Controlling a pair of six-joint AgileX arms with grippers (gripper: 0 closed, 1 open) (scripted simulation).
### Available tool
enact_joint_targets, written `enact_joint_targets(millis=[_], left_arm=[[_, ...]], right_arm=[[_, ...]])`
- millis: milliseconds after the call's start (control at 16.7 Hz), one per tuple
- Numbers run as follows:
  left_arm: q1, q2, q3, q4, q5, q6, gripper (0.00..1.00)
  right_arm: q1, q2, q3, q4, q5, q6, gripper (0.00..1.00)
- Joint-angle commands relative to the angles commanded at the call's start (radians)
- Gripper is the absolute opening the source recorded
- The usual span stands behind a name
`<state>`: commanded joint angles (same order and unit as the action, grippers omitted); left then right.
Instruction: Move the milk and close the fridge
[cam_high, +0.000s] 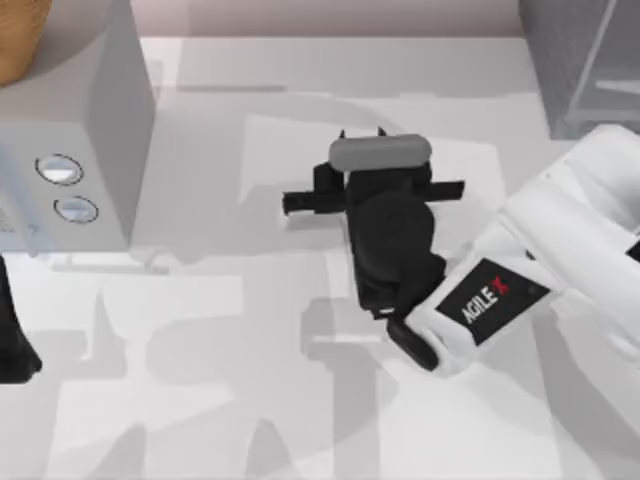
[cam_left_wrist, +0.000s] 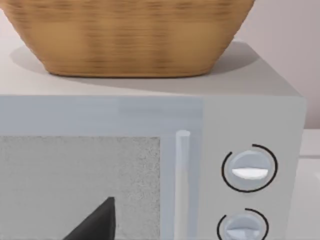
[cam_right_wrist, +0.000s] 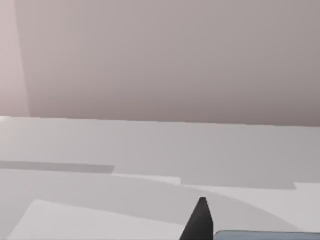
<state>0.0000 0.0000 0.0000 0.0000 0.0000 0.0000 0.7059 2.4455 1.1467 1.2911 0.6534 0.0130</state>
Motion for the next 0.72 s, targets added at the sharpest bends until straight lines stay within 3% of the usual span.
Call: enact_joint_targets(millis=[420,720], left_arm=[[0.000,0.000,0.000,0.000,0.000,0.000,1.00],[0.000,0.000,0.000,0.000,0.000,0.000,1.00]], right_arm=[[-0.012,-0.037,-0.015,-0.021,-0.010,0.002,0.00],[-0.171,-0.249,-0.195,-0.063,-0.156,0.000,0.00]])
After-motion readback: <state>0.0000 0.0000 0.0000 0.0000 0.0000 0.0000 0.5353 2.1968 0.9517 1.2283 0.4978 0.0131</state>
